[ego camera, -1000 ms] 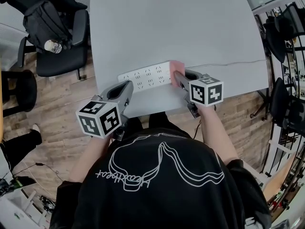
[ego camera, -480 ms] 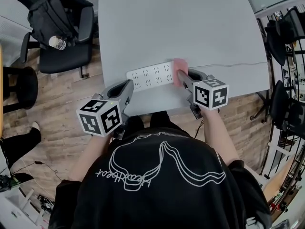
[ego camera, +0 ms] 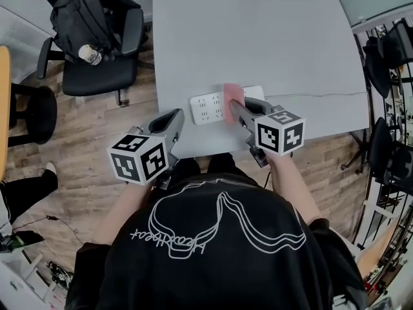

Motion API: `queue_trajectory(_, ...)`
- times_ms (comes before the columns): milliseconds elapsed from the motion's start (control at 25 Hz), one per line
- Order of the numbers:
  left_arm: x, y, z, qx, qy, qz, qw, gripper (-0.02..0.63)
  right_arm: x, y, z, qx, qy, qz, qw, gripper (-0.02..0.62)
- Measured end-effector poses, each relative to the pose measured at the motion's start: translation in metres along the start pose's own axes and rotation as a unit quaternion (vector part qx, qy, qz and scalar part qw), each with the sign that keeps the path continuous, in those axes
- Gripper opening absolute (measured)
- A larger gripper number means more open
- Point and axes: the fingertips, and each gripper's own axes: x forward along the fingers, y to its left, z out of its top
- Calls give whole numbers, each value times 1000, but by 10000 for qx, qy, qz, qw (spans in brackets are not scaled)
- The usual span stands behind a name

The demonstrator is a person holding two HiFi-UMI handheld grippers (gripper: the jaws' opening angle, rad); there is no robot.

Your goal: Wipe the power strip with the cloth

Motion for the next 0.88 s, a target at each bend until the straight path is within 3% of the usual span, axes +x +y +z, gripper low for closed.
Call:
queue_trajectory(480, -27, 32, -3, 45, 53, 121, 9999, 14, 50, 59, -14, -259, 251, 386, 9986, 46)
queue_trajectory(880, -31, 46, -9, 65, 153, 96, 9998, 14, 71, 67, -25, -223, 371, 332, 9985, 46)
